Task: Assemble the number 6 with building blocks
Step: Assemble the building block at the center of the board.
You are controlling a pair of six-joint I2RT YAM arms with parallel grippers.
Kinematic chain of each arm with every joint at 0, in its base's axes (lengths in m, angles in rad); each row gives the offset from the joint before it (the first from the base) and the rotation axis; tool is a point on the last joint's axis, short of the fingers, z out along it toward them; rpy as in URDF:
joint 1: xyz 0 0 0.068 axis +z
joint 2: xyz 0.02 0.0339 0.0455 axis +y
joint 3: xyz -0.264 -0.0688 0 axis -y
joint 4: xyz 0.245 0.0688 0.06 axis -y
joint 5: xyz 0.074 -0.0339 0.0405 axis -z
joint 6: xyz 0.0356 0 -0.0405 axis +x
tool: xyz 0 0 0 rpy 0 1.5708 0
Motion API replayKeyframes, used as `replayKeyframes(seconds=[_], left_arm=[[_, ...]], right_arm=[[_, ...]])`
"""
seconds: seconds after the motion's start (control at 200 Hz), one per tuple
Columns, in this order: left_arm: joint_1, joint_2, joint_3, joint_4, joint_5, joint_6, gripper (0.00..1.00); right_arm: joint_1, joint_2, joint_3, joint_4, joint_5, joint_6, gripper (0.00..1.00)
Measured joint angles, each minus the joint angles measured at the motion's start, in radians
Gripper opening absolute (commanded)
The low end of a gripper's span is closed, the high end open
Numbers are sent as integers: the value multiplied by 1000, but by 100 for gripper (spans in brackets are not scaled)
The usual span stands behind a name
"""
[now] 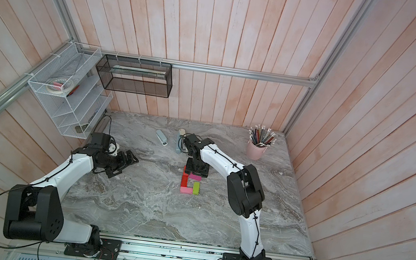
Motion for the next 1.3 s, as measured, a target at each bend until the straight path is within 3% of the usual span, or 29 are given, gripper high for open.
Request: replayKeyframes(seconds=[1.295], left_arm=[[0,-3,6,-1,-6,-11,100]], right_arm=[[-21,2,-64,68,-11,-48,65]])
